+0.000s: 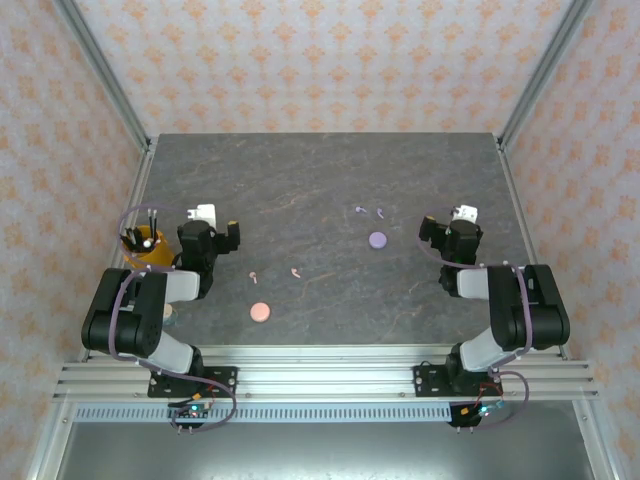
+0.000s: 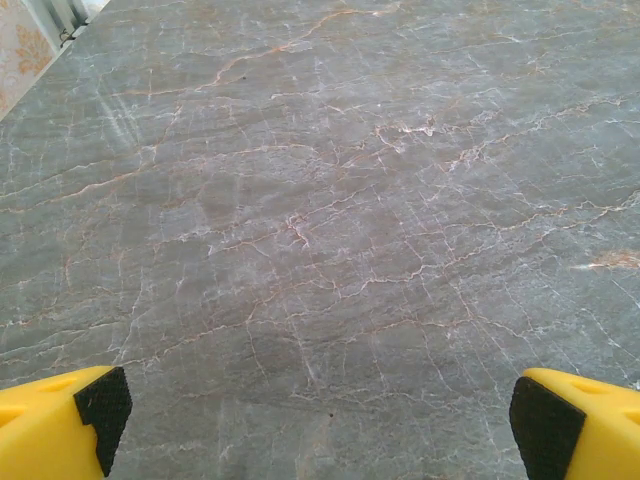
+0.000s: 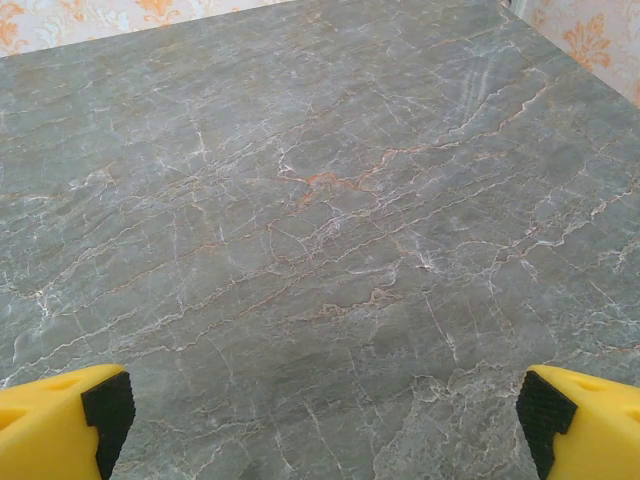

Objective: Insert the wireless bluetooth earbuds into the charging case

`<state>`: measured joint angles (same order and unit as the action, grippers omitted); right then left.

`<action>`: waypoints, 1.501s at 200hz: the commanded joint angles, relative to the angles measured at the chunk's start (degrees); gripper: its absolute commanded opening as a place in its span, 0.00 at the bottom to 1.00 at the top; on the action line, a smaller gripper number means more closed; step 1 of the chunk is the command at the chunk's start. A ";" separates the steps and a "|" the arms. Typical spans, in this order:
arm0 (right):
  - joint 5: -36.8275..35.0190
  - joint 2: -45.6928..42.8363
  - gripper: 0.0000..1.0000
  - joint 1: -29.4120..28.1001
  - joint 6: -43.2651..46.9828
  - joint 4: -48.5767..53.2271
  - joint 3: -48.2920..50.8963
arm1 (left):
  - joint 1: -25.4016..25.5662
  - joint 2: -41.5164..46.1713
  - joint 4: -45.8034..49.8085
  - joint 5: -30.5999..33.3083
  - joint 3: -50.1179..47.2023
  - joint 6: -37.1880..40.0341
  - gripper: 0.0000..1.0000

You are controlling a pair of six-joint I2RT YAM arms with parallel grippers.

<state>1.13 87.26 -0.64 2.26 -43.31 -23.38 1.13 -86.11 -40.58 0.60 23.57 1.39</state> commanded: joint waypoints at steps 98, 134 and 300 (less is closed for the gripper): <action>0.38 -0.03 0.99 0.21 0.48 0.48 -1.41 | 0.28 0.16 -1.67 0.54 1.13 -0.53 1.00; 0.30 0.20 0.99 0.16 0.54 0.73 -1.68 | 0.19 0.08 -1.46 0.53 1.31 -0.68 1.00; -9.11 -6.11 0.99 1.08 -23.06 67.62 -37.38 | 0.84 15.10 37.92 8.18 19.62 -15.50 1.00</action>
<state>-9.69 77.52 0.12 -17.08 6.00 -57.67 1.13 -73.08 -16.23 6.72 37.52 -6.28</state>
